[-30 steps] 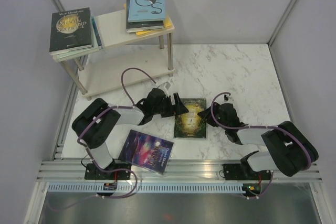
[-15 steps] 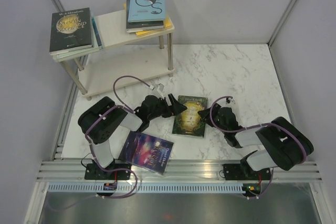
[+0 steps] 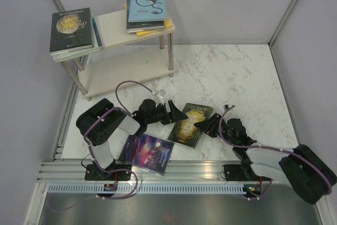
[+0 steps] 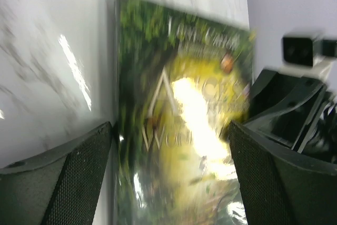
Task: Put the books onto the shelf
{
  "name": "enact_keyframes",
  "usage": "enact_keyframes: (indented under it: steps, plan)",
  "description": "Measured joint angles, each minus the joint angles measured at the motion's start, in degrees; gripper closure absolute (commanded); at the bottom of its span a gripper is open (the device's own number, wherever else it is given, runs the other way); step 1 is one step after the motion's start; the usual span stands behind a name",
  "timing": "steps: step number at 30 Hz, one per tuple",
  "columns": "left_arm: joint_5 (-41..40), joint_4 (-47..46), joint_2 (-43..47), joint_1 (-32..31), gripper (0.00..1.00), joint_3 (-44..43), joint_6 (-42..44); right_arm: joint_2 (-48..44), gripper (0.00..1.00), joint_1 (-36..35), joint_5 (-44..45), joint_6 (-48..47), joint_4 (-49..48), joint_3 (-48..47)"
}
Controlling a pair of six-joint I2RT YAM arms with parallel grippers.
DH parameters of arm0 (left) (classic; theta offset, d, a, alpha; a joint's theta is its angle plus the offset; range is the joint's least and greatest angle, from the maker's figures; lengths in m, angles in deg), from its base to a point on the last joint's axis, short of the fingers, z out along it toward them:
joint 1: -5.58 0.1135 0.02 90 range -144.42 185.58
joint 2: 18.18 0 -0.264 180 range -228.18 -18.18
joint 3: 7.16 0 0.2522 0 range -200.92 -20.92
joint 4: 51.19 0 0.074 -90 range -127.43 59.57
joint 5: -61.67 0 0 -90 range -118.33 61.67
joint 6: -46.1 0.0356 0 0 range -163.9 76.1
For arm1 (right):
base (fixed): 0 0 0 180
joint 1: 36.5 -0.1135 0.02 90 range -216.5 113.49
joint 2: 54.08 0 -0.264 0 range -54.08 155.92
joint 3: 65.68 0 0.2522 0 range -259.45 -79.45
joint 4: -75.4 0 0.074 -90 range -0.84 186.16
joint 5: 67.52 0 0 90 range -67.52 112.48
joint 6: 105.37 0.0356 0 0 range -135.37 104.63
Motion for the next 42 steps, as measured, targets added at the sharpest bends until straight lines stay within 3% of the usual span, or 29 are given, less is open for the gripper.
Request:
enact_keyframes:
  steps: [8,15,27,36,38,42]
  plan:
    - [11.8,9.4,6.8,-0.7,0.08,2.6,-1.6,-20.2,1.0,-1.3,-3.6,-2.0,11.1,-0.7]
    - [12.7,17.8,14.6,1.6,0.07,3.8,-0.9,-22.1,1.0,-1.4,-3.5,-2.7,15.8,-2.1]
    - [12.3,31.6,36.4,11.5,0.05,8.6,5.7,-25.6,1.0,-1.5,-5.1,-2.4,24.3,-8.5]
    - [13.0,28.1,46.0,11.6,0.07,13.5,4.4,-24.7,1.0,-1.5,-8.6,0.6,20.1,-14.0]
    - [14.0,24.5,46.3,11.6,0.11,14.9,2.5,-23.4,1.0,-1.6,-9.2,1.1,18.9,-14.1]
    - [16.5,16.9,46.1,11.6,0.28,17.9,-2.0,-19.7,1.0,-1.6,-9.8,2.7,16.0,-14.1]
